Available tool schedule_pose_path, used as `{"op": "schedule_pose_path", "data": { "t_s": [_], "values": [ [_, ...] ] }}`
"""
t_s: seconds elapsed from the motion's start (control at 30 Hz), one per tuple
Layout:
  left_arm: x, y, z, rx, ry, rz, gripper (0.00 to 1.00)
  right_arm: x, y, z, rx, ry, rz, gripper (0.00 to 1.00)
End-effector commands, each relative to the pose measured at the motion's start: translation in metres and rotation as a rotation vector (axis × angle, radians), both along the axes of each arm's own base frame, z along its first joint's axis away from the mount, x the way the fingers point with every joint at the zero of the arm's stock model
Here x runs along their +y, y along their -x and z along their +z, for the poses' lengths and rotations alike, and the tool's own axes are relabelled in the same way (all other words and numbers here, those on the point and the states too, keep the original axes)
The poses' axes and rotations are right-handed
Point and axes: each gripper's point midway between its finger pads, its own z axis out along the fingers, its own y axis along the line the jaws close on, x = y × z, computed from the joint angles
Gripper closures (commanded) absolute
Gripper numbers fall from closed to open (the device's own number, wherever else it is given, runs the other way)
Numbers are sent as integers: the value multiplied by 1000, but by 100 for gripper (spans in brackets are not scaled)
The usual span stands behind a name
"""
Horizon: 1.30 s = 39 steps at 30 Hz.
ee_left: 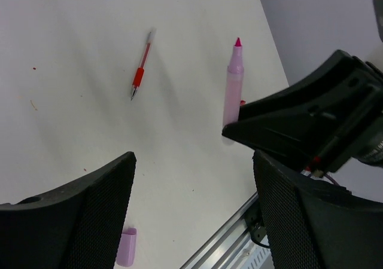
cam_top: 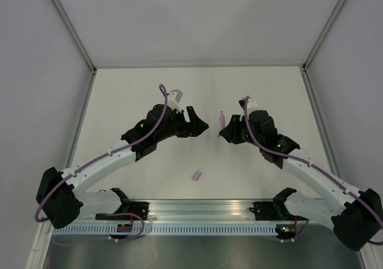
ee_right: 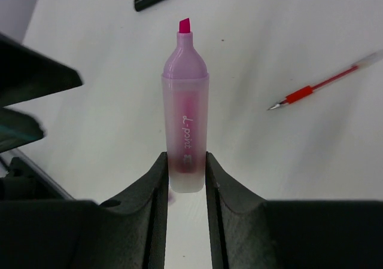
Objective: Insert the pens into the pen caps
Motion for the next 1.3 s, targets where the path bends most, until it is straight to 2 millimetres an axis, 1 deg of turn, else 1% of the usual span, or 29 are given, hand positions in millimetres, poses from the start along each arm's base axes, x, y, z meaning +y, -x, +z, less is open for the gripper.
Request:
{"op": "schedule_pose_path", "data": {
  "t_s": [0.0,0.03,0.07,0.1,0.17,0.27,0.4,0.47,0.5,0.6,0.67,0.73,0.77,0.8,0.87,0.9,0.97,1.07,1.1,1.13,1.17,1.2,1.23,1.27],
  "values": [
    [-12,-6,20,-12,60,-12,18,28,13,35,-88,-191,43,100],
    [-14,-6,21,-17,66,-19,18,30,17,38,-95,-203,51,100],
    [-16,-8,20,-18,69,-23,19,37,24,39,-97,-208,73,100],
    [-21,-9,28,-40,97,-40,22,39,26,41,-104,-206,75,100],
    [-29,-6,30,-46,121,-83,23,43,30,45,-118,-207,78,100],
    [-36,-5,34,-58,146,-117,24,42,27,46,-131,-192,61,100],
    [-42,-6,21,-37,132,-143,25,43,24,45,-137,-189,51,100],
    [-47,-4,20,-41,143,-167,25,45,23,43,-130,-190,52,100],
    [-48,-3,15,-36,142,-174,27,48,20,48,-147,-205,53,100],
    [-52,1,14,-39,156,-209,35,50,17,47,-148,-210,45,100],
    [-53,1,15,-48,164,-216,36,51,16,49,-156,-220,51,100],
    [-54,1,11,-48,159,-223,40,54,18,52,-162,-231,68,100],
    [-54,2,10,-47,158,-228,44,54,19,50,-164,-233,73,100],
    [-54,2,9,-49,160,-230,52,54,20,52,-167,-239,75,100],
    [-54,5,4,-43,163,-239,60,53,22,54,-177,-248,77,100],
    [-55,5,8,-56,181,-243,64,53,23,55,-181,-250,79,100],
    [-56,7,7,-53,195,-254,67,52,24,55,-185,-247,83,100],
    [-58,9,10,-54,211,-267,72,53,25,55,-184,-252,90,100],
    [-59,9,10,-52,214,-269,76,54,25,56,-186,-256,92,99],
    [-60,10,12,-57,219,-274,79,54,26,56,-184,-260,94,97],
    [-60,11,14,-60,224,-283,88,54,26,58,-187,-264,96,93],
    [-61,12,16,-67,228,-291,92,54,27,60,-192,-268,96,81],
    [-61,12,19,-75,235,-297,96,53,27,60,-194,-268,97,77],
    [-62,15,19,-77,238,-313,98,52,27,61,-199,-264,99,73]
  ]
}}
